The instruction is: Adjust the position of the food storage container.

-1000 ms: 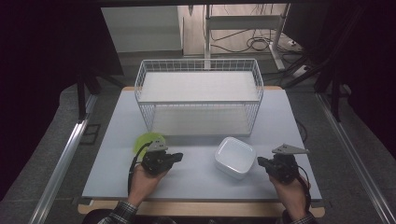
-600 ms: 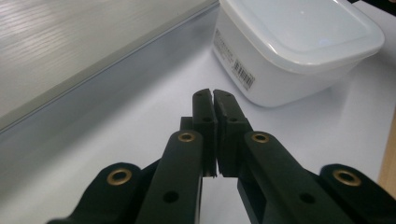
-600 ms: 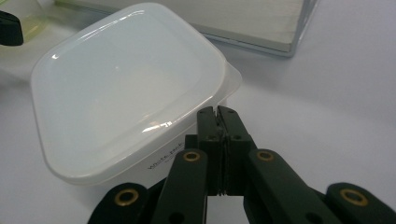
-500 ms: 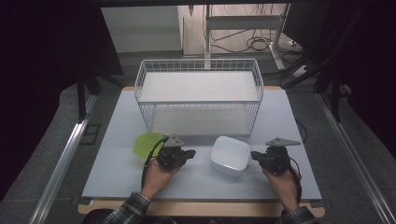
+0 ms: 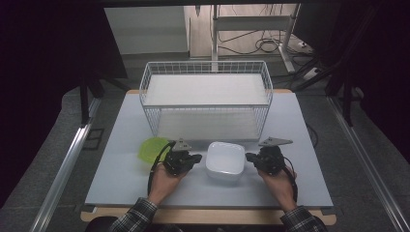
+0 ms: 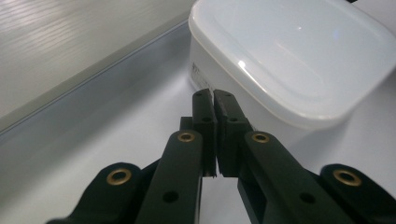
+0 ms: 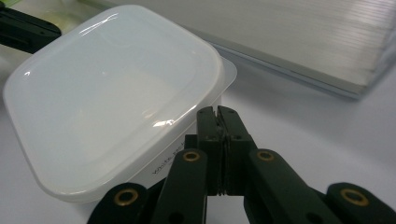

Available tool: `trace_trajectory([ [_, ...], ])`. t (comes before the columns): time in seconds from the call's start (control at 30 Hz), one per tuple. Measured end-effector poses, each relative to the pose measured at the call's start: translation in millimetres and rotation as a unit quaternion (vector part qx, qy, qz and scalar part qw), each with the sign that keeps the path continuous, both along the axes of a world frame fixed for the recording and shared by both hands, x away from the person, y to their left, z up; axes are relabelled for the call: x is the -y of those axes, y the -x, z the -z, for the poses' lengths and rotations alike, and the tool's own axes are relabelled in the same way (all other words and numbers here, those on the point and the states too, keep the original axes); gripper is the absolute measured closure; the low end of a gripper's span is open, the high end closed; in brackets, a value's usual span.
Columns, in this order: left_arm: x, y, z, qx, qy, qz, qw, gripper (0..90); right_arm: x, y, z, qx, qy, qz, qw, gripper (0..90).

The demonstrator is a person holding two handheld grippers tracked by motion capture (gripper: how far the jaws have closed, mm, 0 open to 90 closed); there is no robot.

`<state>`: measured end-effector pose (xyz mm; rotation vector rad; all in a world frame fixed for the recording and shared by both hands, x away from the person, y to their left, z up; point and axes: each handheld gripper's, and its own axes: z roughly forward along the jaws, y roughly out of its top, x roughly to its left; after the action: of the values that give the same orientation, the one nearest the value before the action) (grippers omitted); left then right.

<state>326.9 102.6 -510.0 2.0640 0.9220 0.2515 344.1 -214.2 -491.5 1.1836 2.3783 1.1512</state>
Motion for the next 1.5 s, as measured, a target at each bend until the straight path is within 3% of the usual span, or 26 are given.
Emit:
trace_trajectory([
  [0.2,-1.4,0.8,2.5,-0.002,-0.019,-0.01,0.9998,88.0,-14.9,-3.8,2.3,0.001,0.003,-0.014,0.9999,88.5],
  [0.3,-2.6,1.4,4.8,-0.007,-0.021,-0.012,0.9997,88.4,-23.7,-4.5,8.5,-0.013,0.012,-0.025,0.9995,88.8],
  [0.37,-4.3,3.6,4.6,-0.007,-0.026,-0.015,0.9995,88.8,-27.4,-2.0,9.2,-0.008,0.022,-0.028,0.9993,89.0],
  [0.83,-8.3,22.9,3.0,-0.021,-0.021,-0.02,0.9993,89.9,-29.6,19.2,7.6,-0.029,0.009,-0.037,0.9989,89.6],
  [1.23,-7.1,41.8,1.6,-0.027,-0.025,-0.003,0.9993,89.8,-26.5,39.7,6.7,-0.02,0.022,-0.049,0.9984,89.5],
  [1.3,-10.7,41.8,0.6,-0.033,-0.019,0.002,0.9993,86.6,-26.0,40.3,6.8,-0.019,0.024,-0.056,0.998,88.7],
  [1.4,-15.7,44.2,-2.4,-0.024,-0.031,-0.008,0.9992,82.6,-23.1,39.1,6.9,-0.026,0.021,-0.065,0.9974,86.8],
  [1.5,-28.1,49.2,-7.1,-0.021,-0.015,-0.017,0.9995,75.4,-14.6,39.2,3.5,-0.01,0.023,-0.061,0.9978,81.7],
])
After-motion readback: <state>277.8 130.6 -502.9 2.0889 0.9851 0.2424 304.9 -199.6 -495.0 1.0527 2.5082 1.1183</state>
